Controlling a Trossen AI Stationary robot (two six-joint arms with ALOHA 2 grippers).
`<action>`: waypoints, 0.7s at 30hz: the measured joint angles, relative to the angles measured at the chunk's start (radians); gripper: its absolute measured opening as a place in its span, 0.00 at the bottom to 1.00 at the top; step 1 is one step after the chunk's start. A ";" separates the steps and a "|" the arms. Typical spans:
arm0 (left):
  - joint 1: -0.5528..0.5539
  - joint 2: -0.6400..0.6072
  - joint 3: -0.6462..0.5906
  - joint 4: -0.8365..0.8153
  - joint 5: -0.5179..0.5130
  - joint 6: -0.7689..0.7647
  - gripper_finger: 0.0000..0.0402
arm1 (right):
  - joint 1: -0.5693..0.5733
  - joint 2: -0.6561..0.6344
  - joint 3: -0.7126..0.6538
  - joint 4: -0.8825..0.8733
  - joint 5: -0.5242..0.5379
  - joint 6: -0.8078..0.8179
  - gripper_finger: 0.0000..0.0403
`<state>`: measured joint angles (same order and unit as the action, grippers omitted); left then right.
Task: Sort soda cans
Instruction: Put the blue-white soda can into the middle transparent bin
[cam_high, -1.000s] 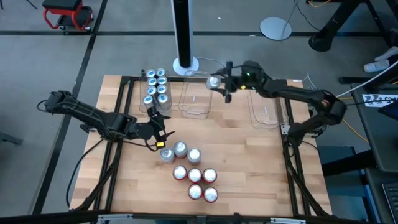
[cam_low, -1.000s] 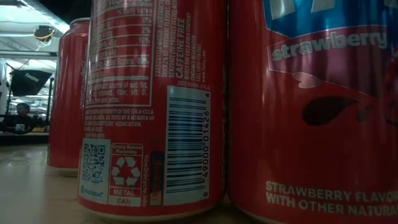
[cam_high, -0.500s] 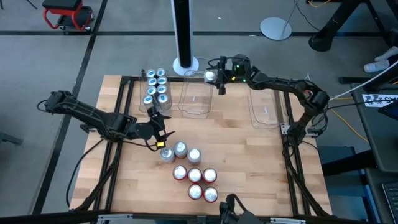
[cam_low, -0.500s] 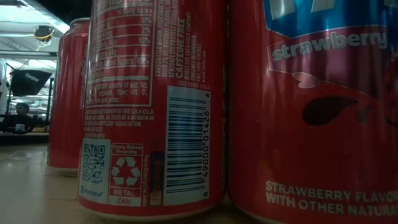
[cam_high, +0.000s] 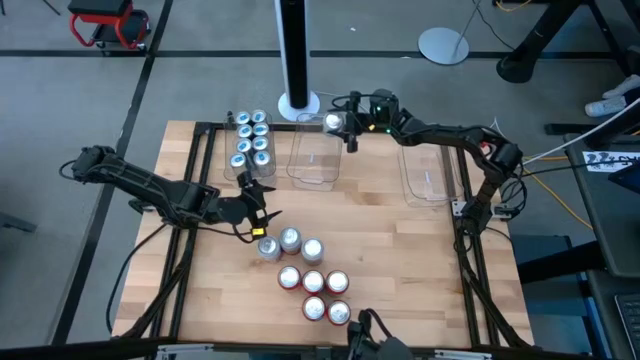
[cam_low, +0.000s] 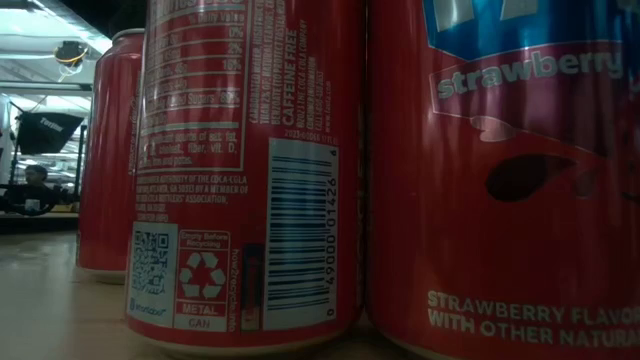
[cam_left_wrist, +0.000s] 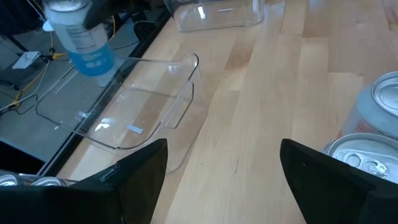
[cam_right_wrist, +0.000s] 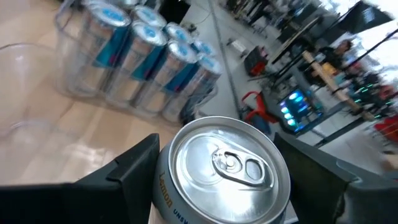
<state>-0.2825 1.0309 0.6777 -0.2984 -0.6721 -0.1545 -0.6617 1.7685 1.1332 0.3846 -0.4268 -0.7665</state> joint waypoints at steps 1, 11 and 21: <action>0.000 0.000 0.000 0.007 0.000 0.004 0.75 | 0.000 0.009 0.000 0.020 0.004 0.001 0.69; 0.001 0.000 0.000 0.027 0.000 0.024 0.75 | -0.003 0.111 -0.001 0.036 -0.004 0.028 0.69; 0.001 0.000 0.000 0.039 0.000 0.024 0.75 | -0.009 0.146 -0.001 0.027 0.001 0.037 0.69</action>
<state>-0.2817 1.0309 0.6777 -0.2596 -0.6724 -0.1307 -0.6704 1.9141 1.1324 0.4118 -0.4255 -0.7296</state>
